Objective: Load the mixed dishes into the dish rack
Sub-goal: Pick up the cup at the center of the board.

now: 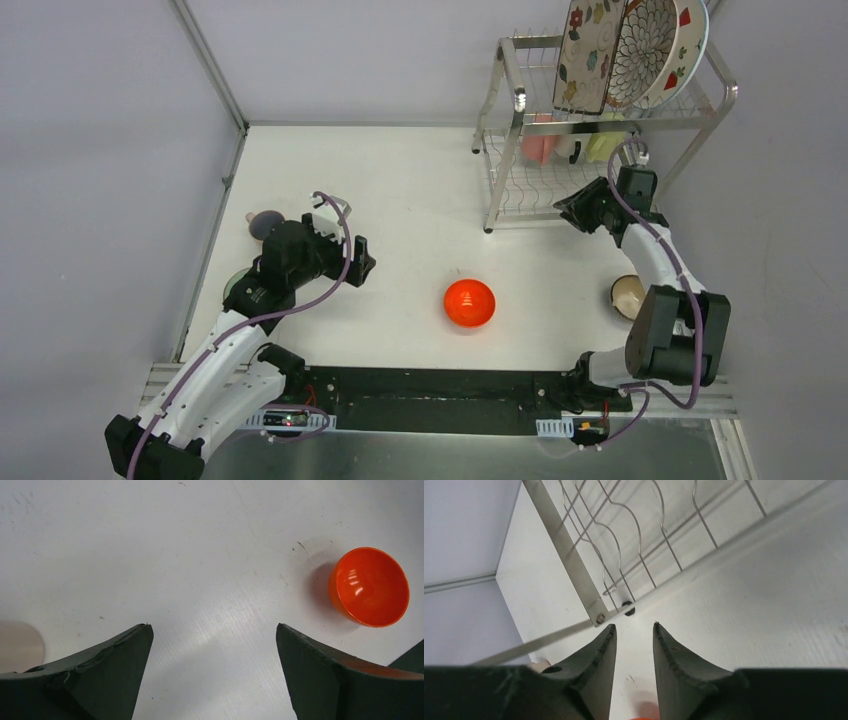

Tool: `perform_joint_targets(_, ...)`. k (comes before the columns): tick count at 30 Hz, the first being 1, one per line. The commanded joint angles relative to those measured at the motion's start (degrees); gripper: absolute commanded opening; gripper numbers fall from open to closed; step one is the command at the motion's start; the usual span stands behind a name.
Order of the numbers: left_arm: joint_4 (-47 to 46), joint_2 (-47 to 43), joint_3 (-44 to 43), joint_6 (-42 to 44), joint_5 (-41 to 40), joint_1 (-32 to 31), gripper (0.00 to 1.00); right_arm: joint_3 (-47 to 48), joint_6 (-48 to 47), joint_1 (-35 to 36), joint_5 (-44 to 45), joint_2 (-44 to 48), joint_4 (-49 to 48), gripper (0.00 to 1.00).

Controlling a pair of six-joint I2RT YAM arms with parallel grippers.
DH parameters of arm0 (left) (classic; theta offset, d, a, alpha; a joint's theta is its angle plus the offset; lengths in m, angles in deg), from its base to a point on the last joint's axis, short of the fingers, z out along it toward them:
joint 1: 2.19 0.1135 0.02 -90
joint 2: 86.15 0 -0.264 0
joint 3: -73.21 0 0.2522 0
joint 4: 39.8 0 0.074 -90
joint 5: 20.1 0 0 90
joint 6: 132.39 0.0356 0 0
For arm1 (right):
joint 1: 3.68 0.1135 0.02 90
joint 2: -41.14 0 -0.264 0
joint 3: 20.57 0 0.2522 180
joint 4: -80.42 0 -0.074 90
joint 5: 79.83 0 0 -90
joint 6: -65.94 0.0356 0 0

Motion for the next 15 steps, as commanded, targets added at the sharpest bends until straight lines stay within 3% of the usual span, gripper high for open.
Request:
perform_joint_targets(1,-2.0,-1.0,-1.2,0.6,-1.0,-0.3,0.99,-4.0,-4.5,1.5,0.5,6.4,5.6,0.37)
perform_joint_targets(10,-1.2,-0.9,-1.0,0.0,-2.9,-0.3,0.99,-10.2,-10.3,8.2,7.8,16.3,12.7,0.47)
perform_joint_targets(15,-0.1,0.6,-1.2,-2.7,-5.8,-0.3,0.99,-11.4,-11.9,12.7,11.7,21.9,16.2,0.59)
